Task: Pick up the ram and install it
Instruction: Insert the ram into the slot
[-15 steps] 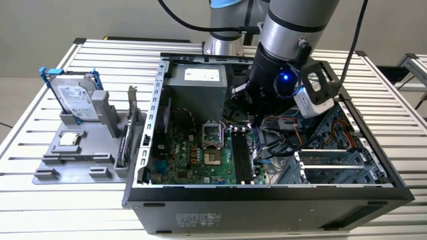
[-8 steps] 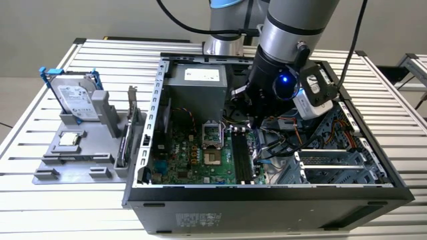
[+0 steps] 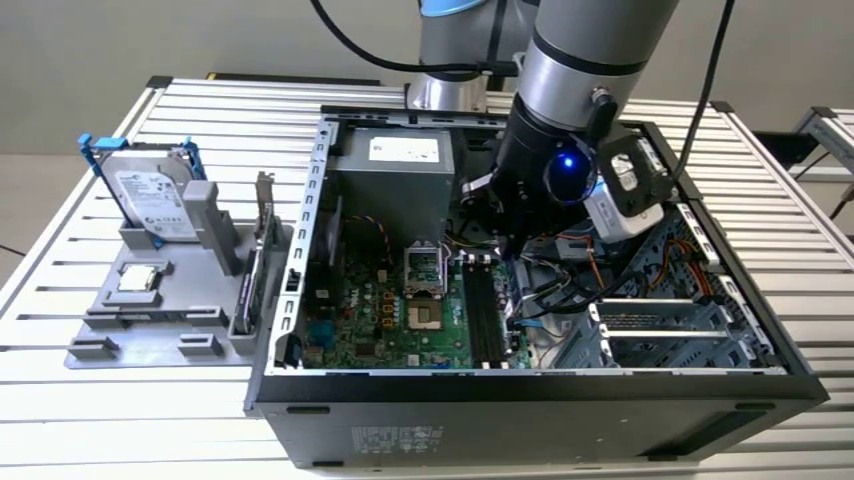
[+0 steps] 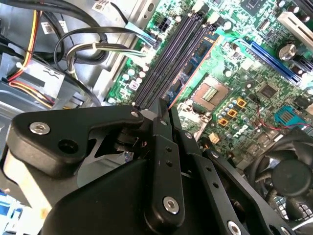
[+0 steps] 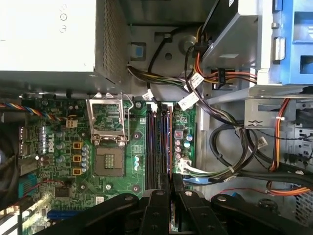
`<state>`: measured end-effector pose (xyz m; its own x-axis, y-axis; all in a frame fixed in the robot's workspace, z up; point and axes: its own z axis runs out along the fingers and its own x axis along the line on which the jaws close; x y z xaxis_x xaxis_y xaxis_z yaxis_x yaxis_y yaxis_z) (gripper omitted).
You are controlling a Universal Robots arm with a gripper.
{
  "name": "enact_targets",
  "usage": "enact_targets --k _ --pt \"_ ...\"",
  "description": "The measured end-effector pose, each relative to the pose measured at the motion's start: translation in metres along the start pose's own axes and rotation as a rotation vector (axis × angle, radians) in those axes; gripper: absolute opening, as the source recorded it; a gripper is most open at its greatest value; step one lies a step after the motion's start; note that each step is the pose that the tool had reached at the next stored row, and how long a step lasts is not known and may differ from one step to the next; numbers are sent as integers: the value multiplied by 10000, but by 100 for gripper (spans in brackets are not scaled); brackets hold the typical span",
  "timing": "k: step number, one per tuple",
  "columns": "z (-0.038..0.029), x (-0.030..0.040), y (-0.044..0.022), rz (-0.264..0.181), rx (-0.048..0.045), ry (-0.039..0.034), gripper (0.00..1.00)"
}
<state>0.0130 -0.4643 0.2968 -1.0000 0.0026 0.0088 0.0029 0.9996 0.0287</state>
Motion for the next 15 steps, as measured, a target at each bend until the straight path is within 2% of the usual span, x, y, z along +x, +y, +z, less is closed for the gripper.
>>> enact_targets --k 7,15 --pt "60 0 -2 52 34 -2 0" --pt "97 -1 -4 117 73 -4 0"
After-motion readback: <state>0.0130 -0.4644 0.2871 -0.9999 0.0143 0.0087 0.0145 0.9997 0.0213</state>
